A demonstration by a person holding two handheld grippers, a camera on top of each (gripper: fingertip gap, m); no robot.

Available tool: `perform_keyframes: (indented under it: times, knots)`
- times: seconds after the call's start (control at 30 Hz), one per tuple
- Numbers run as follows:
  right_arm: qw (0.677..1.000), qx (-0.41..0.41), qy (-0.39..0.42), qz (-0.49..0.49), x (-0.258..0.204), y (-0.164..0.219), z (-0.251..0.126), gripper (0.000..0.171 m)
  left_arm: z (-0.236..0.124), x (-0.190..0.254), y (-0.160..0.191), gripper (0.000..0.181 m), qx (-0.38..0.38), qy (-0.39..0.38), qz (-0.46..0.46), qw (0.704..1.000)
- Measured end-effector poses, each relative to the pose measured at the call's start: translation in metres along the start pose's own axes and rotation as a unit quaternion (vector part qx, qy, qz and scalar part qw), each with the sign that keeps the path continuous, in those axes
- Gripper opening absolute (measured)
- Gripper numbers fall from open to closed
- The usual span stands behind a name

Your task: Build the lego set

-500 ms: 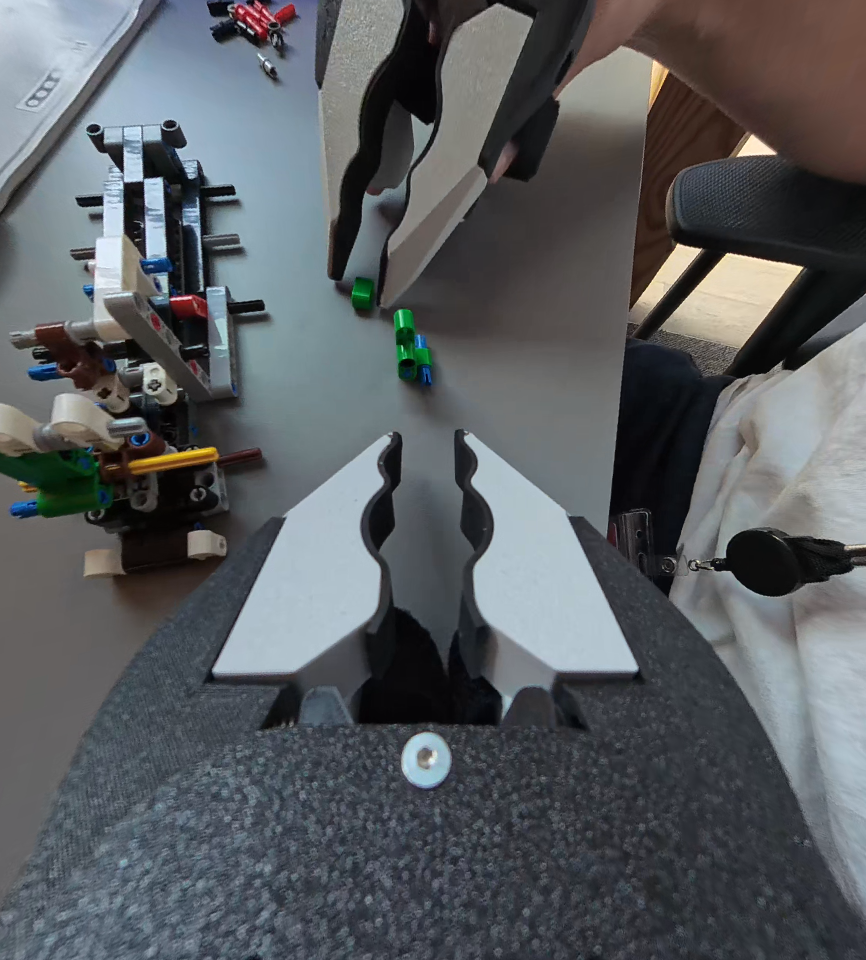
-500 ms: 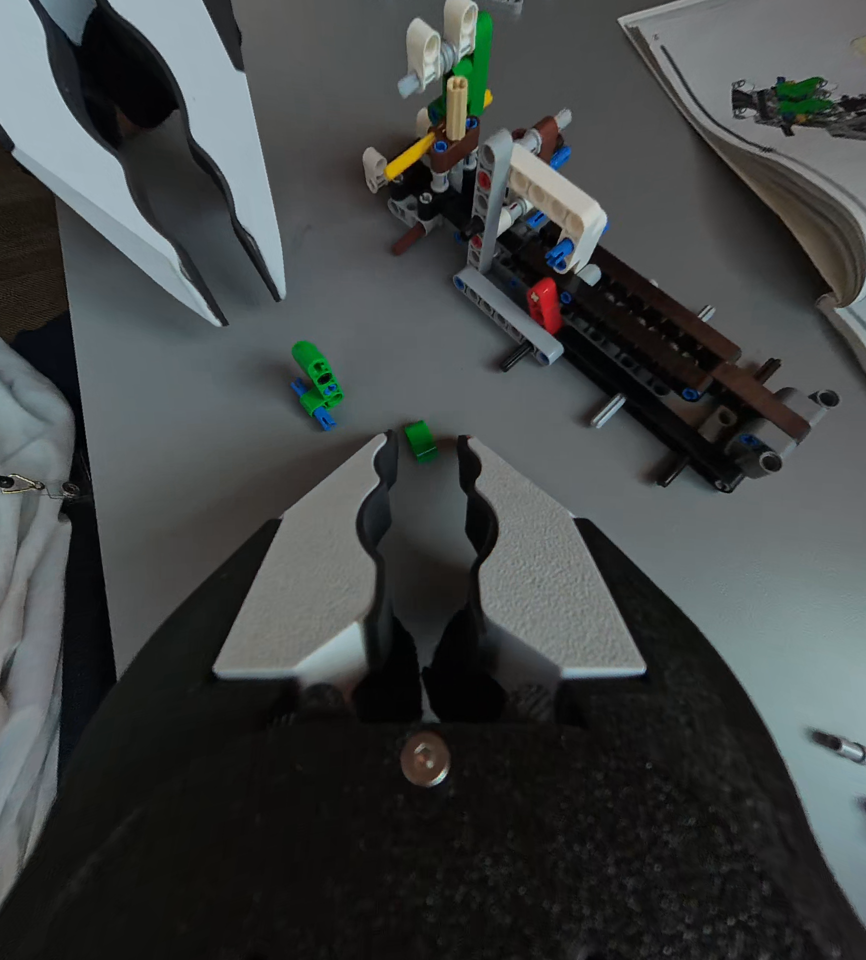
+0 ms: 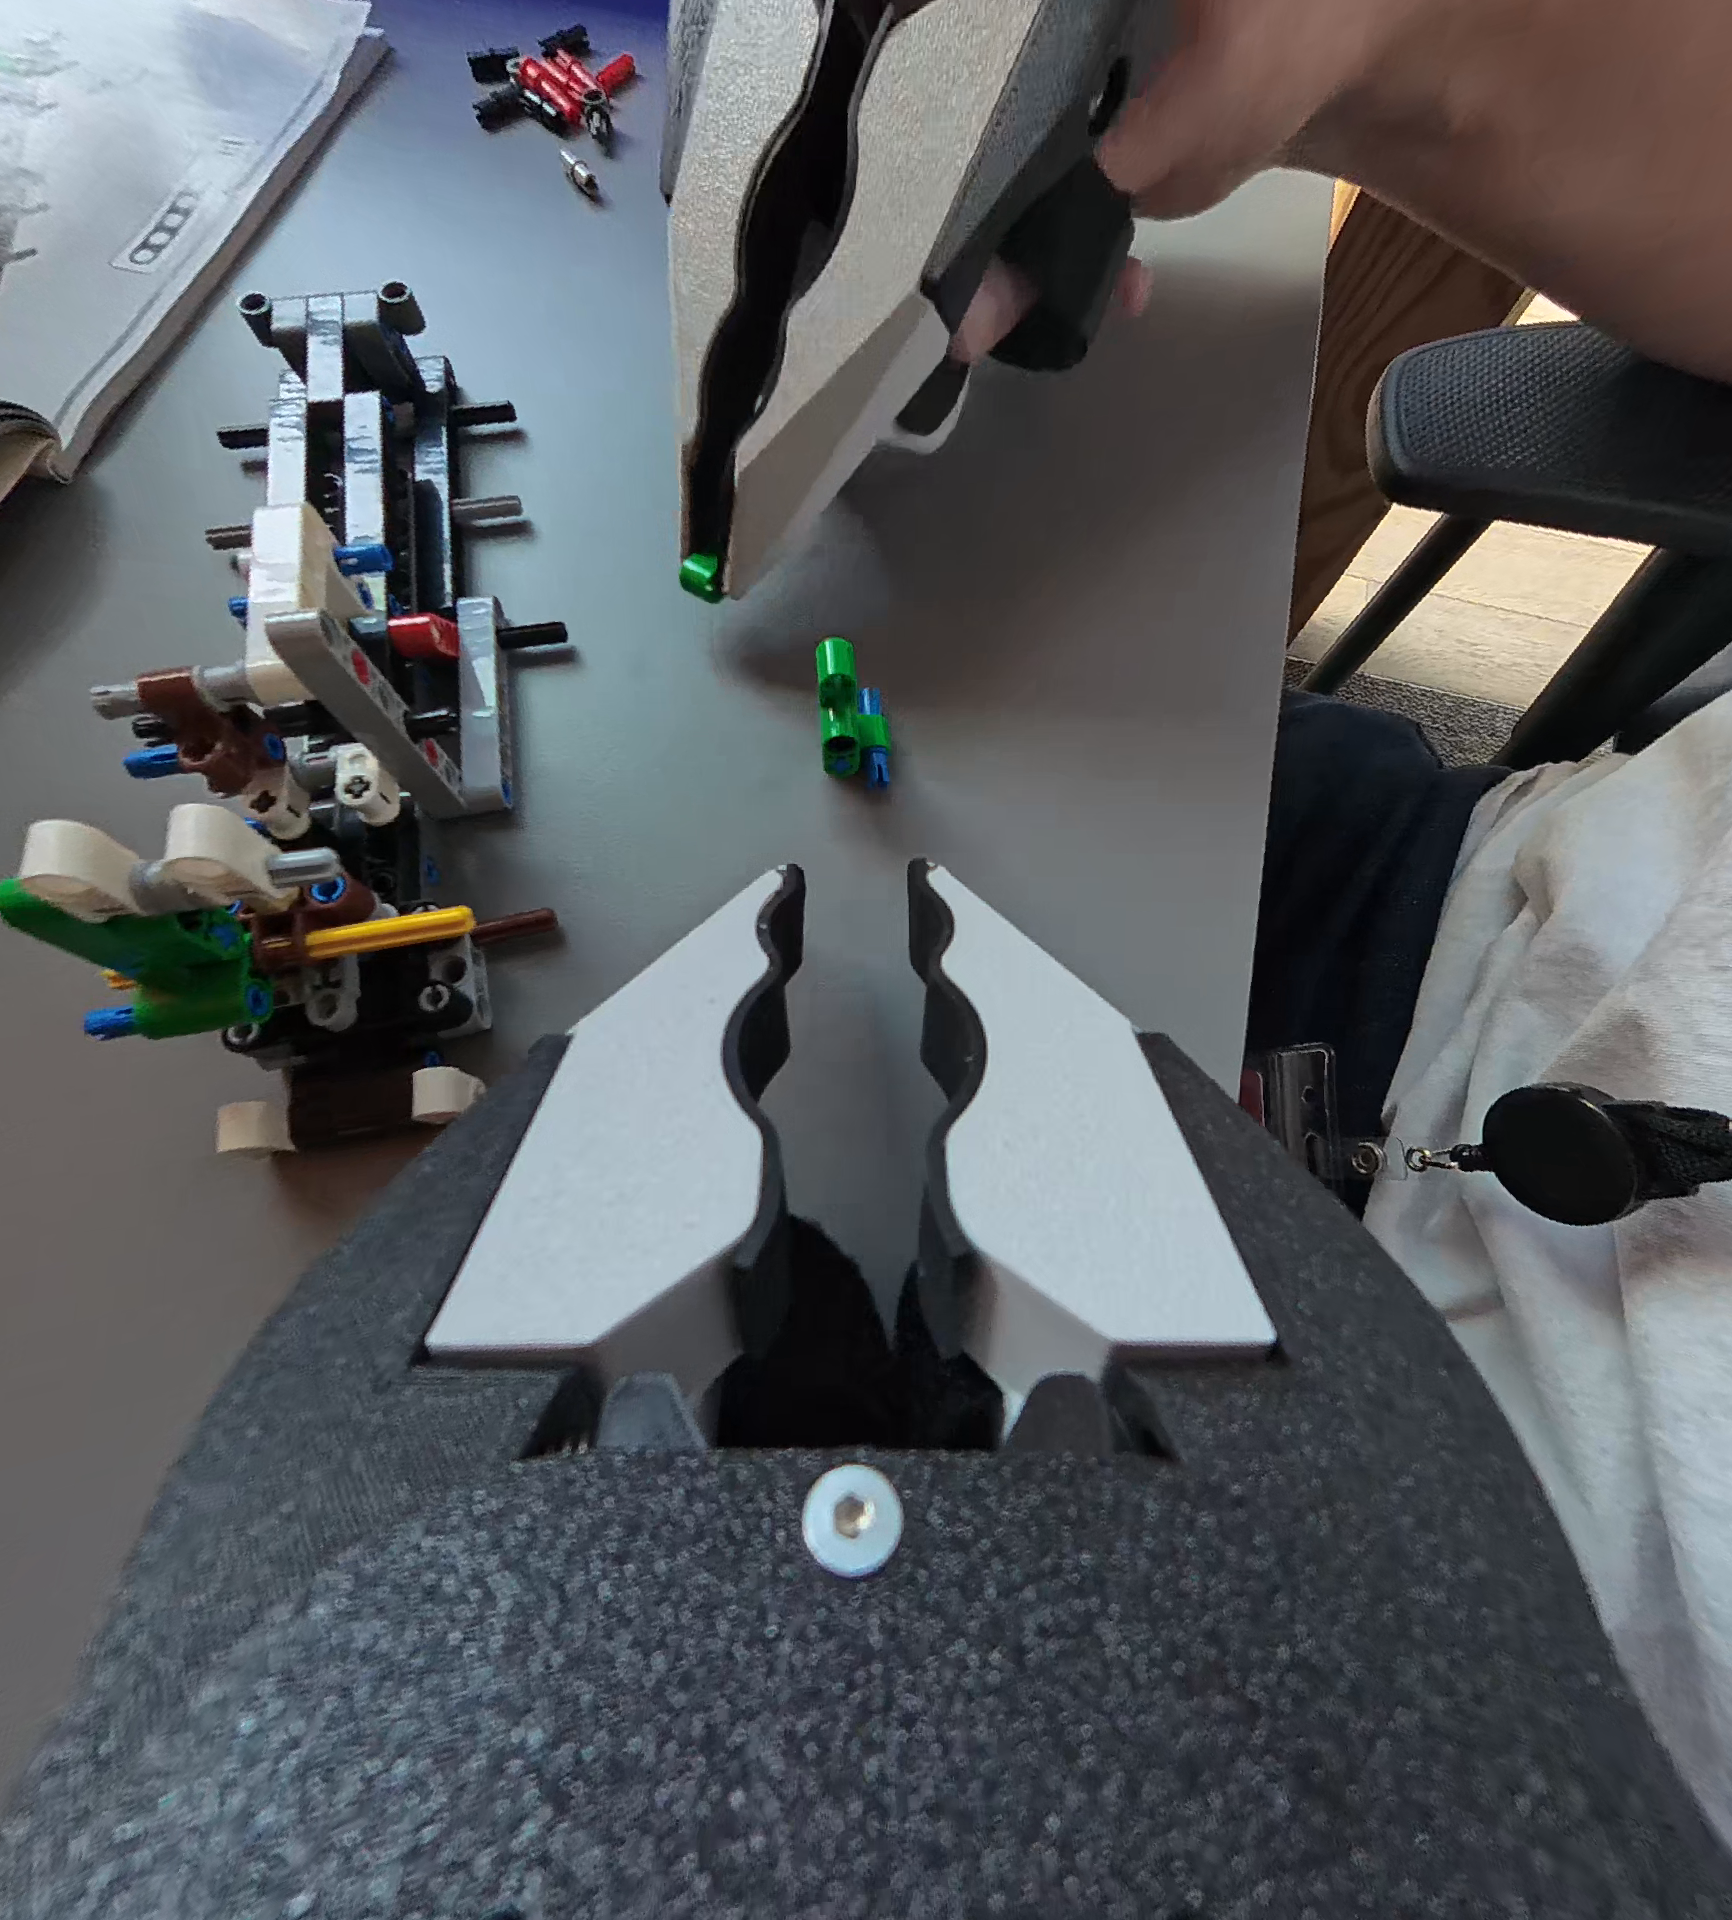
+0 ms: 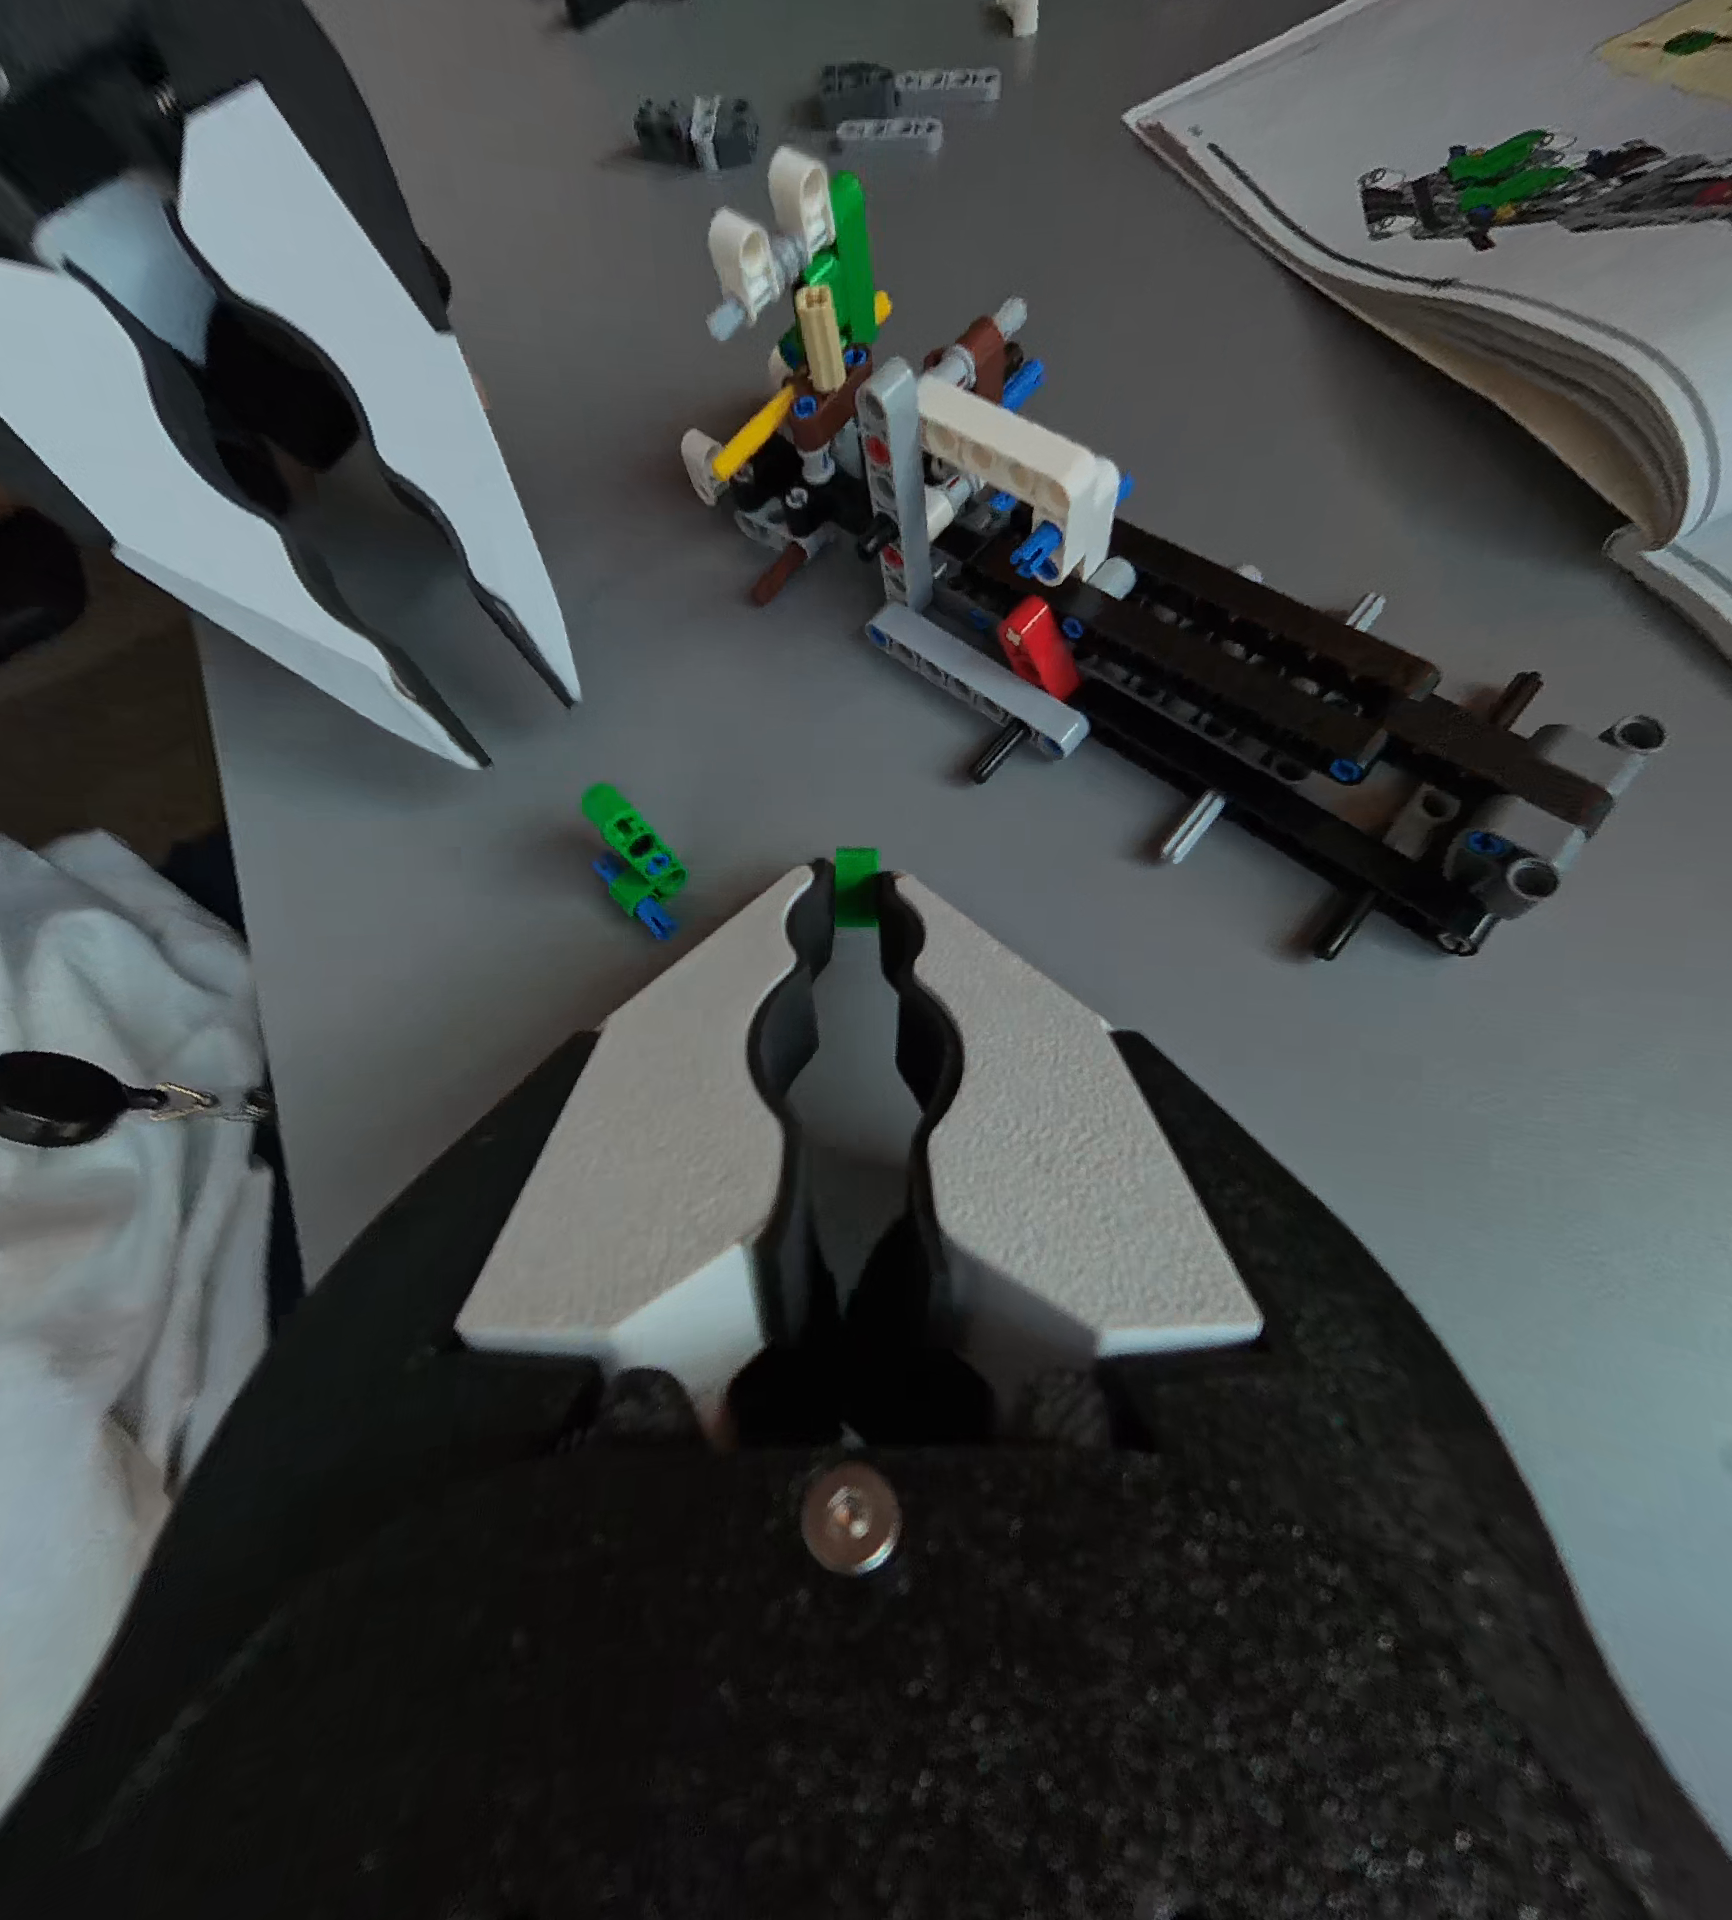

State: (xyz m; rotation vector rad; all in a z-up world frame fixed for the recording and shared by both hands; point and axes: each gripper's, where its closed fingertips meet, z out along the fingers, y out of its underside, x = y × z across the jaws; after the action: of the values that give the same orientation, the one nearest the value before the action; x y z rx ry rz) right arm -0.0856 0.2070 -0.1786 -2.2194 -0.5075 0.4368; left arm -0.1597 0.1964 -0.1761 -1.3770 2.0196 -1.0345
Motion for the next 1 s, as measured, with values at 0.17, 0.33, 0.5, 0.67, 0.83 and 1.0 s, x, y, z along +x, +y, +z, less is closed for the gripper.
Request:
perform_keyframes:
  times: [0.17, 0.33, 0.5, 0.67, 0.83, 1.0]
  knots:
    - [0.99, 0.065, -0.073, 0.105, -0.016, -0.028, -0.009, 0.007, -0.006, -0.011, -0.019, 0.019, 0.056, -0.053, 0.037, 0.996]
    - [0.96, 0.107, -0.175, 0.191, -0.041, -0.049, -0.012, 0.006, -0.011, -0.017, -0.031, 0.026, 0.09, -0.087, 0.053, 0.991]
    - [0.917, 0.189, -0.225, 0.27, -0.048, -0.076, -0.011, 0.006, -0.03, -0.019, -0.055, 0.03, 0.171, -0.108, 0.018, 0.979]
    - [0.907, 0.235, -0.196, 0.29, -0.056, -0.093, -0.004, 0.006, -0.039, -0.03, -0.062, 0.036, 0.173, -0.189, 0.038, 0.966]
    - [0.906, 0.249, -0.191, 0.283, -0.065, -0.101, -0.002, 0.007, -0.044, -0.038, -0.06, 0.041, 0.173, -0.216, 0.028, 0.961]
    - [0.908, 0.246, -0.192, 0.28, -0.068, -0.1, 0.001, 0.007, -0.052, -0.042, -0.059, 0.041, 0.178, -0.212, 0.015, 0.961]
